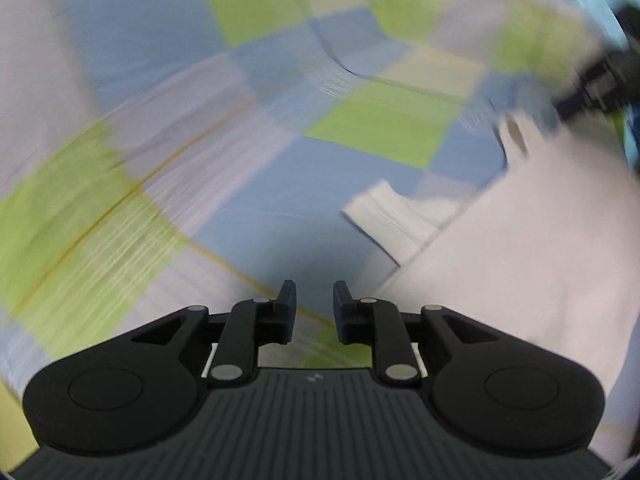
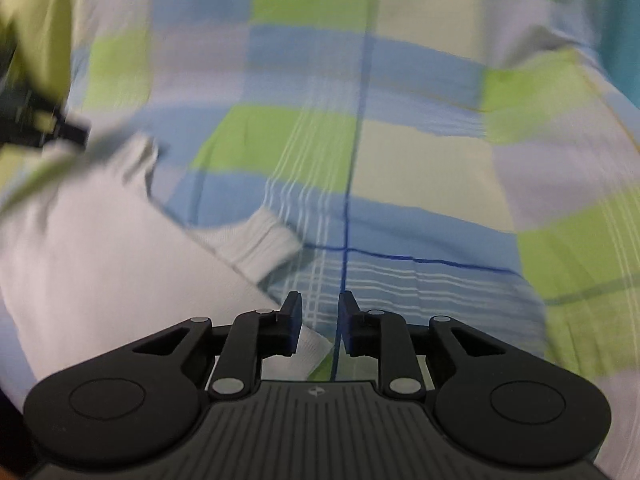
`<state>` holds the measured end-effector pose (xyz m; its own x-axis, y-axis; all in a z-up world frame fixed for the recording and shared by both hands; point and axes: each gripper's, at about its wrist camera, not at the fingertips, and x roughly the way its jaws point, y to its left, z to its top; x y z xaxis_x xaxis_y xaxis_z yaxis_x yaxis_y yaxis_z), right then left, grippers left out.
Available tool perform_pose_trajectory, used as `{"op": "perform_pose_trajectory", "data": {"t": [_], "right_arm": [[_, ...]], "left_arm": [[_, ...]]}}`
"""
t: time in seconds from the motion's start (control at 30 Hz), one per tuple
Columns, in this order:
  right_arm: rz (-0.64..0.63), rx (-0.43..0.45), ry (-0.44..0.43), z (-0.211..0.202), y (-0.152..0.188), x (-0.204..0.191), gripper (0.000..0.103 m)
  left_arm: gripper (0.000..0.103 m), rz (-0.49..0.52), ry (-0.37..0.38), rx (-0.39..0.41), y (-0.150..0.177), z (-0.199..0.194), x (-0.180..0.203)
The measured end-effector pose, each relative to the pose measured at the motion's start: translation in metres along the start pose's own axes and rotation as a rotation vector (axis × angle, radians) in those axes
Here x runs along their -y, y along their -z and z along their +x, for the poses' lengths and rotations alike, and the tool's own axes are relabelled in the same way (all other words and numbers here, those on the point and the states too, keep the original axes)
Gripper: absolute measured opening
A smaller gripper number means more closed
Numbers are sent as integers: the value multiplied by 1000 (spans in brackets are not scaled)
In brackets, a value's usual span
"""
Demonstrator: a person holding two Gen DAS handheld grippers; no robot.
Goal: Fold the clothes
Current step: 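Lay the folded side down and open both grippers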
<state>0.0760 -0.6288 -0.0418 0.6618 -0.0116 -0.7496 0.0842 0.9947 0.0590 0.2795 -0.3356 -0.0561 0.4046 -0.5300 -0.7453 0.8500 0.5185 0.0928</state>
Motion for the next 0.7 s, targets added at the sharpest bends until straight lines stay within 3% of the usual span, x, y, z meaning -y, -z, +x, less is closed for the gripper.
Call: {"op": "perform_pose_trajectory", "data": {"t": [0.07,0.23,0.47,0.57,0.6,0.63,0.7], "right_arm": [[78,38,-11,-13,11,1,38],[167,29,-41,-15,43,-6,38],[343,95,-101,1,62,4,38],[410,121,-100,12,65,13,38],[424,135,-103,14,66,14,38],[435,145,-108,17,66,15,35],[446,145,-120,20,67,16,11]], "left_arm": [[17,-104,53,2,8,-8,-4],[20,-275,141,-25,28,-9,3],[23,-328,121,18,33,6,14],[19,-292,81,34,32,8,20],[9,-276,65,37,32,7,23],[3,-269,63,40,33,7,23],[2,-266,62,59,35,3,24]]}}
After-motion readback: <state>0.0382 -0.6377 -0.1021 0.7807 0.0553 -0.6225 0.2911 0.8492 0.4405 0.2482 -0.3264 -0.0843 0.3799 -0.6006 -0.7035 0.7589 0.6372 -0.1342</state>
